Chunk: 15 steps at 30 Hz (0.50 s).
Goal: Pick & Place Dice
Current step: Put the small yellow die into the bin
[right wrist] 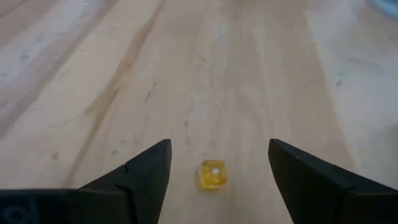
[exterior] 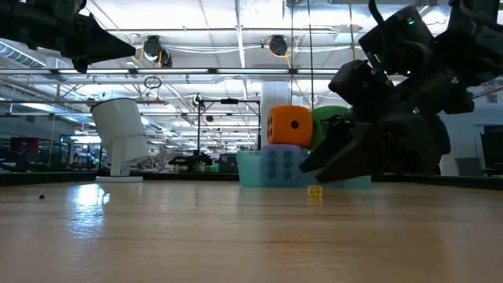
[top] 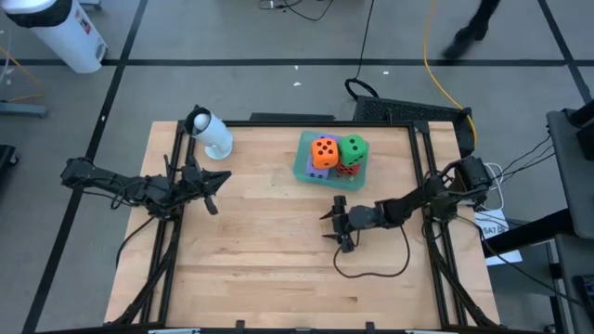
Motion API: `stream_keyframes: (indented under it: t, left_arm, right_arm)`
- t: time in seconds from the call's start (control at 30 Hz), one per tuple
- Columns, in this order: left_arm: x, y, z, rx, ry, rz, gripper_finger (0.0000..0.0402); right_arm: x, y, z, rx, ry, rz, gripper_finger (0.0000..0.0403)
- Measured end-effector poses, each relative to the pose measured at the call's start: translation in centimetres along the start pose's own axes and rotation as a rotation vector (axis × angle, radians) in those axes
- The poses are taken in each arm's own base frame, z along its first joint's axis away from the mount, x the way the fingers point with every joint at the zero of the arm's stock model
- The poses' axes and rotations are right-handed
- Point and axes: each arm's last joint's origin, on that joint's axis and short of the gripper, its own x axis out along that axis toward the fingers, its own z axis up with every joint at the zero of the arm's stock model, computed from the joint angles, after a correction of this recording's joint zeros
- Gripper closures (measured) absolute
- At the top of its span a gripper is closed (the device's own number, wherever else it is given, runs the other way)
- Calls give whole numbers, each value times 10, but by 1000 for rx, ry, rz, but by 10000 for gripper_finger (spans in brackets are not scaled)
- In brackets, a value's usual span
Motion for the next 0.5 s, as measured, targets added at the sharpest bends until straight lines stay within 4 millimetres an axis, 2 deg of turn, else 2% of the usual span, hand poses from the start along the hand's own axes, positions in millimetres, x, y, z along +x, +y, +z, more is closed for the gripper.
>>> stream_keyframes:
  t: [0.5]
  left_arm:
    - [0, 0, 0, -13, 1, 0, 376]
  right_arm:
    - [0, -1, -7, -3, 69, 11, 149]
